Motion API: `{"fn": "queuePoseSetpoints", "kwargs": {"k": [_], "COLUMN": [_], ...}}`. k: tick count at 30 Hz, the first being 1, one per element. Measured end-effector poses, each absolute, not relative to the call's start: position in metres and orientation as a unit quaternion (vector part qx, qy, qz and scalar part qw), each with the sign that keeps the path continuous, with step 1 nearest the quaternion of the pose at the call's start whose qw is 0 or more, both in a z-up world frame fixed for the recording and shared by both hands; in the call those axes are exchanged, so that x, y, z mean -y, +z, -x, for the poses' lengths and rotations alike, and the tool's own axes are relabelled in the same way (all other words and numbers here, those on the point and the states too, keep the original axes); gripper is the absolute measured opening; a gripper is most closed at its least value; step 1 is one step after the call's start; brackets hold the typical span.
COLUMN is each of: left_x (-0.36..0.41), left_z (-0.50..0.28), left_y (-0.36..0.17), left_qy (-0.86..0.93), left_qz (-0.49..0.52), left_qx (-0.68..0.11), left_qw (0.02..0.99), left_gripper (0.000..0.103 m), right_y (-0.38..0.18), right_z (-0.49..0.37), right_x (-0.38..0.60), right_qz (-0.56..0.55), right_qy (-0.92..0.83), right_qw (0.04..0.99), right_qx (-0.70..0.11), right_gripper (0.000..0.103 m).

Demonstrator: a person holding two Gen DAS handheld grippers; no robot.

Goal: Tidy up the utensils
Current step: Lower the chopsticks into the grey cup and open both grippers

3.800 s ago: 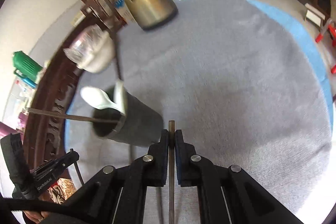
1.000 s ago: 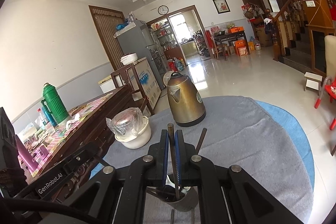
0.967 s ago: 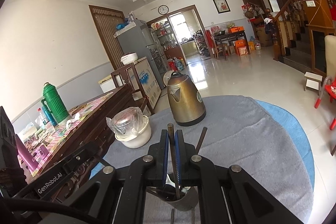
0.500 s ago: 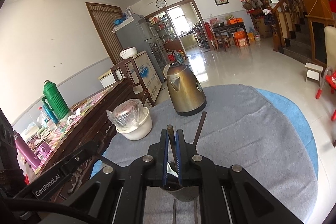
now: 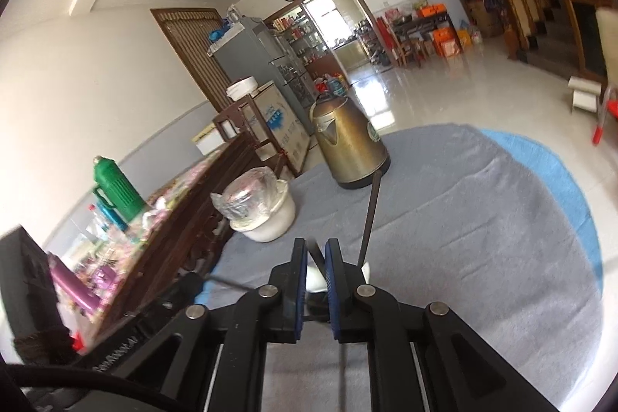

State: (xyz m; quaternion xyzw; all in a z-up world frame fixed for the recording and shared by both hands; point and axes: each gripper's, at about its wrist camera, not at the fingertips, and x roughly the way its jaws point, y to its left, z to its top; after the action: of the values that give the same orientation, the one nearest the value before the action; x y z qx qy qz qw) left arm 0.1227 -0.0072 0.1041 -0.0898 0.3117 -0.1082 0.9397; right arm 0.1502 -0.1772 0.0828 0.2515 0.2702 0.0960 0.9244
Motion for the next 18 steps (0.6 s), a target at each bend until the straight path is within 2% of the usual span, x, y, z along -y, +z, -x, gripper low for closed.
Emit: {"fn": "queuePoseSetpoints", "kwargs": {"k": [1, 3, 6, 9, 18], "left_x": [0.007, 0.008, 0.009, 0.013, 0.033], "left_z": [-0.120, -0.111, -0.097, -0.081, -0.029], "left_y": [0.105, 0.107, 0.109, 0.108, 0.096], "left_qy": [-0.105, -0.101, -0.097, -0.089, -0.062], "left_qz": [0.088, 0.082, 0.073, 0.056, -0.023], "left_qx": [-0.308, -0.300, -0.295, -0.292, -0.297], "left_qw": [0.941, 0.945, 0.948, 0.951, 0.953], "left_gripper": [0.046, 0.047, 0.056, 0.059, 0.073], "right_y": [0.083, 0.085, 0.086, 0.085, 0.068], "right_z": [-0.147, -0.141, -0.128, -0.114, -0.072], "right_x": [0.179, 0.183, 0.190, 0.196, 0.198], "right_qz": [-0.257, -0.263, -0.274, -0.283, -0.283], "right_qy": [0.097, 0.095, 0.092, 0.089, 0.083], "right_qw": [0.923, 0.923, 0.923, 0.923, 0.920], "right_qx": [-0.269, -0.263, -0.254, -0.248, -0.259], "right_gripper": [0.020, 0.021, 0.026, 0.029, 0.029]}}
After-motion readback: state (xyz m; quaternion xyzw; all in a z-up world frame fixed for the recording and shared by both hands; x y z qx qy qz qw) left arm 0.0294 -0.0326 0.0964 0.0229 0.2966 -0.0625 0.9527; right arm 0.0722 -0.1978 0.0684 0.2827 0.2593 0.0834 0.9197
